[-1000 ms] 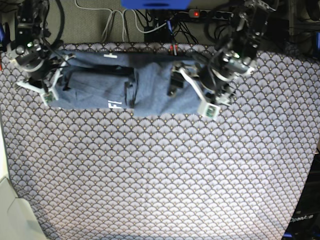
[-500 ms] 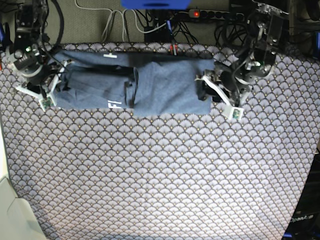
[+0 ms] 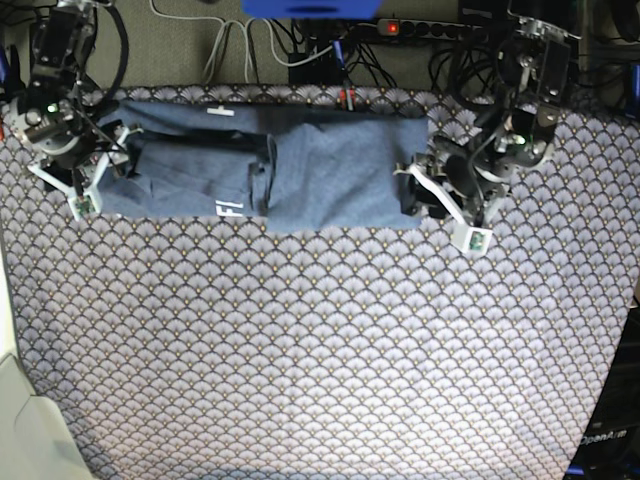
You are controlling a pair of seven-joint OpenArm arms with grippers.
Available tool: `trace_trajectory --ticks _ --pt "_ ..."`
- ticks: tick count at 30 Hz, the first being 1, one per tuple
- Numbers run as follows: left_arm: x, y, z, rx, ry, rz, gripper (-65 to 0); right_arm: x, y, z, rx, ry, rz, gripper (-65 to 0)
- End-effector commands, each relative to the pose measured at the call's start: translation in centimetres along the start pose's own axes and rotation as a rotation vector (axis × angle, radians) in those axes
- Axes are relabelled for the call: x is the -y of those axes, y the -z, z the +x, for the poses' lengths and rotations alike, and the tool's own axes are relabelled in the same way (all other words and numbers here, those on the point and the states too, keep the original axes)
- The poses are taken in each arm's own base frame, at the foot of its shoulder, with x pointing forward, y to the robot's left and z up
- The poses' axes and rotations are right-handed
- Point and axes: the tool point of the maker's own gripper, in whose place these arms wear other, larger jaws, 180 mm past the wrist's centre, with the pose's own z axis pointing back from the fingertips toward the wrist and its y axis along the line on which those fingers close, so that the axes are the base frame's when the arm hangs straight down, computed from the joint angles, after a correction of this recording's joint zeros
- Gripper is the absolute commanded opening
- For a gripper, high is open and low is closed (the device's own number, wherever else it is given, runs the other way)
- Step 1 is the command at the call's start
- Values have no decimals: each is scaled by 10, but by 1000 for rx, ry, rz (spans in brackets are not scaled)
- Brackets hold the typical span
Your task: Fold the T-shirt properly
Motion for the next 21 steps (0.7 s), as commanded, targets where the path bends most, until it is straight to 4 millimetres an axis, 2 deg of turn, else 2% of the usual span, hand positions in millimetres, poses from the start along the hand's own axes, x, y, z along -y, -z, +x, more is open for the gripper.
trace_trajectory --ticks 1,4,11,21 --pt "2 -3 19 53 17 -9 -387 6 -3 5 19 -7 -15 -258" --pt "2 -2 20 54 18 -9 -387 8 -1 11 30 -3 -16 -258" --pt "1 -2 20 54 17 -8 -387 5 19 -7 -32 41 22 -258" --pt "1 -3 21 57 18 -7 -387 3 19 -10 -38 47 27 -258"
